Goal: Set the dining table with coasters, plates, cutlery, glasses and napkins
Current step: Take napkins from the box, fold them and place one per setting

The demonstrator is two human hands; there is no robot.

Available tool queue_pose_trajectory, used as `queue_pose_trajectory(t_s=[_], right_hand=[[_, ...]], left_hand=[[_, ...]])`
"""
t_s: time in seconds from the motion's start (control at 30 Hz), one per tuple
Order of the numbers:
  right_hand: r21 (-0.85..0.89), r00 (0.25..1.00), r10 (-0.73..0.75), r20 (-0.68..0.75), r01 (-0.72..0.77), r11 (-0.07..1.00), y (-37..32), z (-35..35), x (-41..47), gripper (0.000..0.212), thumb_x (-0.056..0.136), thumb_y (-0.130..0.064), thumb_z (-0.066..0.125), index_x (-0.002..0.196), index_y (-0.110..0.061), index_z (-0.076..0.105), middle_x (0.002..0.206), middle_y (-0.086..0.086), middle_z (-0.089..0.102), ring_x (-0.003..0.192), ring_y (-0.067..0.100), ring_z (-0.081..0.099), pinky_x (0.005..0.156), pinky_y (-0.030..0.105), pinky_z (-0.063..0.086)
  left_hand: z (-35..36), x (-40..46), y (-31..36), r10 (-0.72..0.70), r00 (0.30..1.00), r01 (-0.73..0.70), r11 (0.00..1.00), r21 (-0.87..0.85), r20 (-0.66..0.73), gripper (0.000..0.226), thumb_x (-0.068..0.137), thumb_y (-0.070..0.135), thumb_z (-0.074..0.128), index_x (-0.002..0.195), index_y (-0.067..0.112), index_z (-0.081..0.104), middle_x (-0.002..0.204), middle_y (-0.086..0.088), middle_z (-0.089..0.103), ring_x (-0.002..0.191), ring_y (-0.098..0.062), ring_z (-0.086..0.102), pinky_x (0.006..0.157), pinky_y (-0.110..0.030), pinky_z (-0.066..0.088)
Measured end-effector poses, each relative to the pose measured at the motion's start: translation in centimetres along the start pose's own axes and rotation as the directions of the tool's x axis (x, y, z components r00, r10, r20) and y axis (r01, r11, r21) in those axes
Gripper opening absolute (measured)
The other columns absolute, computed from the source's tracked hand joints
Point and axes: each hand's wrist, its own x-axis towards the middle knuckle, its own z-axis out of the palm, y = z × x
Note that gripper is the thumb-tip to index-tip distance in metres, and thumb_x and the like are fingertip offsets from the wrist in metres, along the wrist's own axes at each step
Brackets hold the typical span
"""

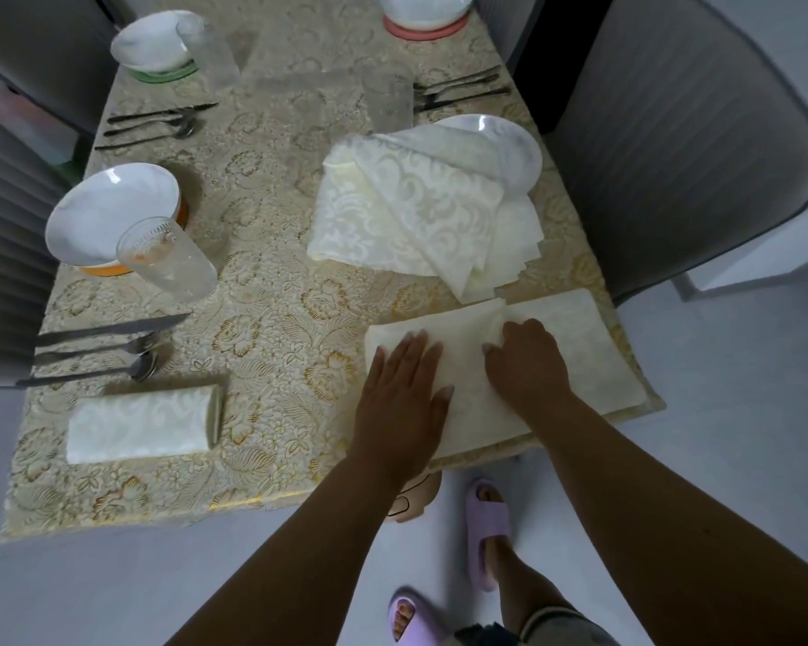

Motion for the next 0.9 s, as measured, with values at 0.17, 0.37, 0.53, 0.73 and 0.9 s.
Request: queue_pose_trajectory(t_s=[0.17, 0.37, 0.53, 0.73, 0.9], right_hand=[[0.055, 1.0, -0.002, 0.022, 0.001, 0.998, 1.1, -1.0, 0.5, 0.036, 0.099, -0.028, 0.042, 0.124, -0.003, 0.047, 0.124, 0.014, 0.053, 0.115, 0.029, 0.051, 0.094, 0.033, 0.035], [0.042, 0.999, -0.013, 0.05, 0.011, 0.999, 1.9, -1.6, 0.6, 0.034, 0.099, -0.032, 0.041, 0.118, -0.005, 0.05, 0.118, 0.012, 0.058, 0.111, 0.029, 0.054, 0.093, 0.035, 0.039], [0.108, 0.996, 0.009, 0.085, -0.018, 0.994, 2.3, -2.2, 0.6, 0.034, 0.099, -0.034, 0.041, 0.119, -0.007, 0.049, 0.12, 0.01, 0.057, 0.113, 0.027, 0.052, 0.093, 0.033, 0.037], [0.236, 0.988, 0.037, 0.152, -0.073, 0.969, 3.5, -2.8, 1.5, 0.042, 0.098, -0.038, 0.045, 0.123, -0.004, 0.049, 0.125, 0.011, 0.054, 0.116, 0.028, 0.049, 0.094, 0.033, 0.036], [0.257, 0.984, 0.084, 0.156, -0.122, 0.959, 5.1, -3.7, 2.3, 0.049, 0.097, -0.039, 0.047, 0.132, -0.005, 0.045, 0.136, 0.013, 0.048, 0.123, 0.028, 0.045, 0.097, 0.032, 0.034]], left_hand=[[0.3, 0.4, 0.5, 0.035, 0.999, -0.034, 0.998, -0.044, 0.029, 0.054, 0.097, 0.042, 0.032, 0.139, 0.011, 0.047, 0.148, -0.01, 0.043, 0.141, -0.022, 0.033, 0.116, -0.049, 0.024], [-2.4, 4.8, -1.5, -0.225, 0.974, 0.223, 0.94, -0.26, 0.024, 0.048, 0.095, 0.035, 0.045, 0.134, 0.007, 0.049, 0.136, -0.013, 0.052, 0.126, -0.029, 0.047, 0.106, -0.038, 0.033], [-4.3, 8.8, -3.2, -0.251, 0.893, 0.398, 0.828, -0.396, 0.374, 0.041, 0.086, 0.024, 0.069, 0.125, 0.018, 0.058, 0.114, -0.004, 0.06, 0.103, -0.017, 0.057, 0.081, -0.024, 0.042], [-5.9, 10.3, -4.3, -0.081, 0.807, 0.385, 0.823, -0.417, 0.585, 0.037, 0.071, 0.027, 0.082, 0.095, 0.002, 0.068, 0.089, -0.009, 0.068, 0.085, -0.022, 0.063, 0.074, -0.031, 0.049], [-5.3, 10.4, -5.0, -0.064, 0.723, 0.275, 0.94, -0.202, 0.687, 0.028, 0.077, 0.039, 0.078, 0.076, 0.013, 0.066, 0.078, -0.002, 0.066, 0.073, -0.017, 0.061, 0.065, -0.029, 0.045]])
